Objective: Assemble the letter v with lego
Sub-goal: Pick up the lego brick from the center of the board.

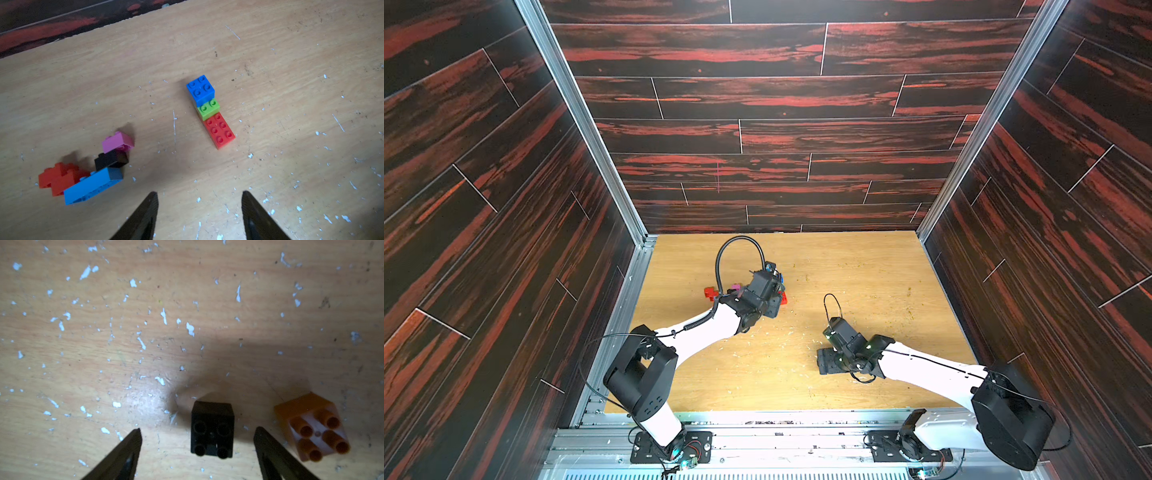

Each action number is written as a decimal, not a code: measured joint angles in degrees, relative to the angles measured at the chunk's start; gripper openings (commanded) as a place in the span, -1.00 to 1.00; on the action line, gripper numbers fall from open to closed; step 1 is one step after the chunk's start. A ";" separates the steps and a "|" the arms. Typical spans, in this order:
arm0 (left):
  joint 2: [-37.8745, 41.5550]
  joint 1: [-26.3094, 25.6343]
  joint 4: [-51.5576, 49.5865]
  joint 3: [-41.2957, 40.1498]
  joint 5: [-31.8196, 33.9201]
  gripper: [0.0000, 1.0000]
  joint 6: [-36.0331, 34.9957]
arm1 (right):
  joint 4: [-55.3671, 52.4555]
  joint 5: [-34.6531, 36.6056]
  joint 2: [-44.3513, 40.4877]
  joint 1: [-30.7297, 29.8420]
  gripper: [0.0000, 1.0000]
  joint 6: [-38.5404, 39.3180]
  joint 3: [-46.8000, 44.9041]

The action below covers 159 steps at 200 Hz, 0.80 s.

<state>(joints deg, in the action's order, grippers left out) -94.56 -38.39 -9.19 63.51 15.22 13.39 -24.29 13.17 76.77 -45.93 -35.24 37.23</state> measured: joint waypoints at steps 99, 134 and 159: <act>3.65 -3.15 1.99 -5.09 1.36 0.33 6.45 | 0.07 2.75 2.10 -2.56 0.57 -3.61 -1.81; 4.31 -3.63 1.97 -5.68 1.38 0.33 7.78 | 0.26 3.65 2.67 -2.75 0.54 -3.78 -1.62; 5.25 -3.76 1.97 -6.47 1.38 0.33 8.76 | 0.35 4.37 3.04 -2.84 0.50 -3.80 -1.51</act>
<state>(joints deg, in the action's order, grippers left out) -89.32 -42.15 -7.22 57.04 16.60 22.15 -23.94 17.54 79.81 -48.77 -39.05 35.73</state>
